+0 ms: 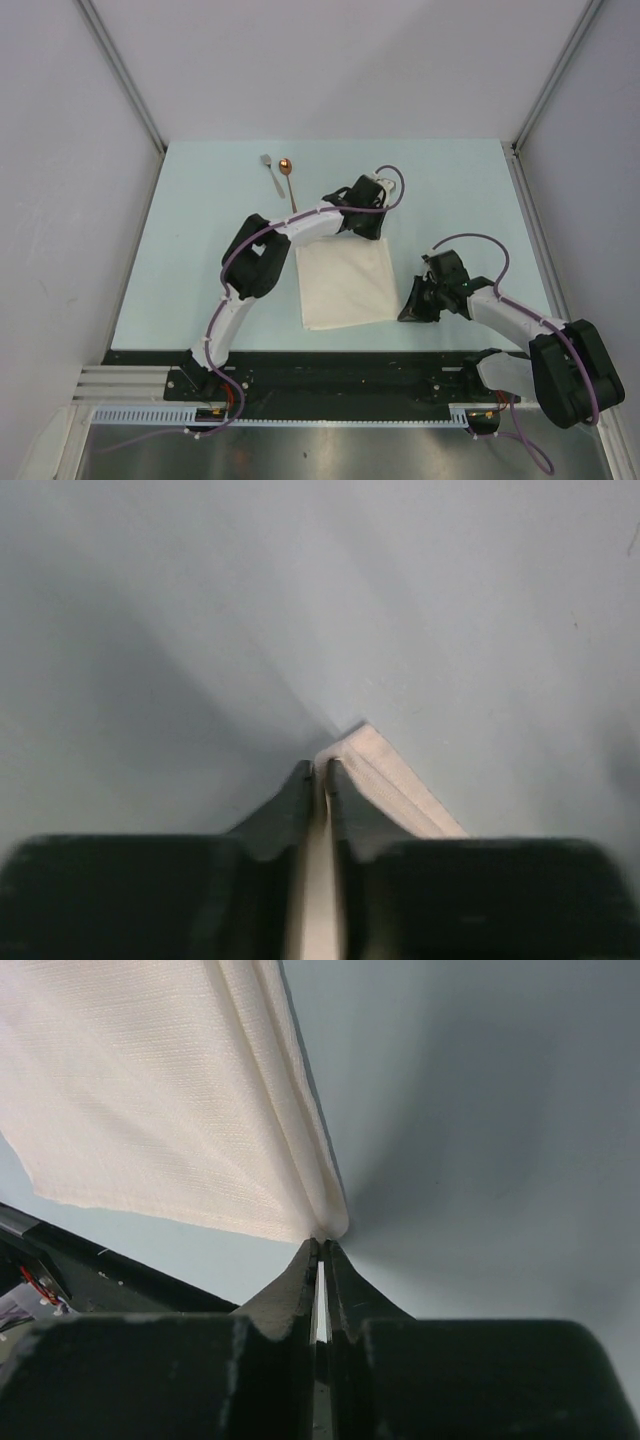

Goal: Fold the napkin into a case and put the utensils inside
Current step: Turn over the upper triangle folded napkin at the center of the board.

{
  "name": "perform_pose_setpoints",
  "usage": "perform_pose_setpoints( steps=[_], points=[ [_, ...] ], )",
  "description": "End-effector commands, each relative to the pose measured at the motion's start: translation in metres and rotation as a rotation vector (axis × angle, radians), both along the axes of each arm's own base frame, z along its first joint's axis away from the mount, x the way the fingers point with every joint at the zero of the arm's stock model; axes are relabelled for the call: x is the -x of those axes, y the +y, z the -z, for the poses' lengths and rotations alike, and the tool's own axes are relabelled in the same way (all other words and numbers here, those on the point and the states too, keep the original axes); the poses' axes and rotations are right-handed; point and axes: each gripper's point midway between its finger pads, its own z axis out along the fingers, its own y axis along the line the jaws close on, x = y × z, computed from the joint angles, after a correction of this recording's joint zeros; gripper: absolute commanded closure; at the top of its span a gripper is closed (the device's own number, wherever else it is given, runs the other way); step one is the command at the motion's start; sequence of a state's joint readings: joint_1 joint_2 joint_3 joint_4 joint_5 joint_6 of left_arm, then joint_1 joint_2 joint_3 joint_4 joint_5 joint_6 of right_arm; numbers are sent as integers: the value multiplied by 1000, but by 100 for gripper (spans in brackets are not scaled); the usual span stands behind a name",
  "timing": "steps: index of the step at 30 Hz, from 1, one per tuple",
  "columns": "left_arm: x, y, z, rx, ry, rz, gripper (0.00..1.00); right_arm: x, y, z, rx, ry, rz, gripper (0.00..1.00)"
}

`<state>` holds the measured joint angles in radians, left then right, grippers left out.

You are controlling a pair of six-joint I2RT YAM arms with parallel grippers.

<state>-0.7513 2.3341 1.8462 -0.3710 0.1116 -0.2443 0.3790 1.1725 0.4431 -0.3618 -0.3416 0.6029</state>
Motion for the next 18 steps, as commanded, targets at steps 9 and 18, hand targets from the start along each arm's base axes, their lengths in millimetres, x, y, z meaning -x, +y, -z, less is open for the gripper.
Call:
perform_pose_setpoints(
  steps=[9, 18],
  points=[
    [-20, 97, -111, -22, -110, -317, 42, -28, -6, -39, 48, -97, 26, 57],
    [22, 200, -73, 194, 222, -520, 65, -141, 13, -100, -33, -273, 25, 41]
  ],
)
